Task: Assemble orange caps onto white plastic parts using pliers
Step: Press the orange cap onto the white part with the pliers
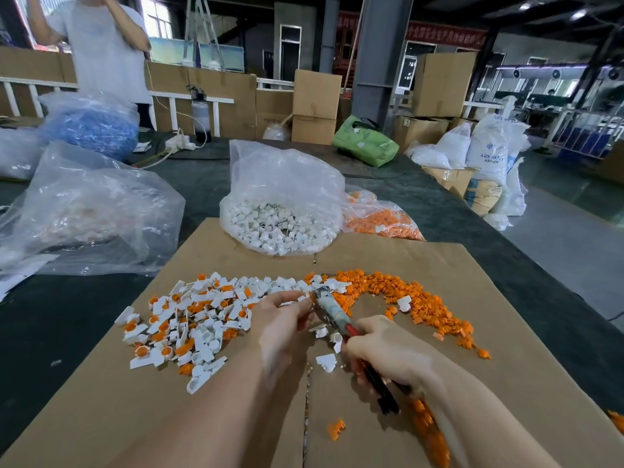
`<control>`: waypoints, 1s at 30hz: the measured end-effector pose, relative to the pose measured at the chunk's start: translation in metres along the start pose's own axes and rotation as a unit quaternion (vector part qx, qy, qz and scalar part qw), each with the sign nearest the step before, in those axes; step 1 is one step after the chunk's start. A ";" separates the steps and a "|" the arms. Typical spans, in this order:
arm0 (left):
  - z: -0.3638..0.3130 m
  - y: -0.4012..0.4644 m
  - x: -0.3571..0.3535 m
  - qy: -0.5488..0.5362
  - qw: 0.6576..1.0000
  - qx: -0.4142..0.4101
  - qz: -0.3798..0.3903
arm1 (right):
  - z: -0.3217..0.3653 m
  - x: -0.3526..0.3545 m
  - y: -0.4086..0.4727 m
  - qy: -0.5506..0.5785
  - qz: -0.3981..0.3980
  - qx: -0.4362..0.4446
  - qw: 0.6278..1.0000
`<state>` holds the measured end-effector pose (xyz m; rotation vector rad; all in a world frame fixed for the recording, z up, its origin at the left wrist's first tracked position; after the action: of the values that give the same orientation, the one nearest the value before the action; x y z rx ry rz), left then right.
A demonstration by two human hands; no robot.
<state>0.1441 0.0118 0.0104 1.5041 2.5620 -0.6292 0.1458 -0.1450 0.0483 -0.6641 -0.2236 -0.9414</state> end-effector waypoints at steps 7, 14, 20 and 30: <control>0.001 -0.002 -0.002 -0.011 1.000 0.000 -0.014 | -0.007 -0.005 -0.002 0.031 -0.077 0.038 0.996; 0.009 -0.004 0.008 0.044 0.999 -0.011 -0.009 | -0.026 0.002 0.007 -0.069 -0.229 0.043 0.970; 0.015 0.002 0.014 0.269 0.958 -0.102 0.012 | -0.043 0.020 0.018 -0.255 -0.372 0.021 0.892; 0.024 0.003 0.018 0.309 0.940 -0.145 0.018 | -0.045 0.011 0.020 -0.491 -0.411 0.017 0.768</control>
<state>0.1350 0.0179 -0.0171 1.8492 2.8560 0.2820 0.1635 -0.1722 0.0093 -1.0112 -1.5770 -1.3291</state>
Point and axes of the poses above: each hand's wrist, its own y-axis towards the middle knuckle, its own x-axis out of the back of the hand, z = x × y, the point moved 2 cm from there along y, towards the middle knuckle, and after that the axes turned 1 degree about x, right-handed, at the moved point
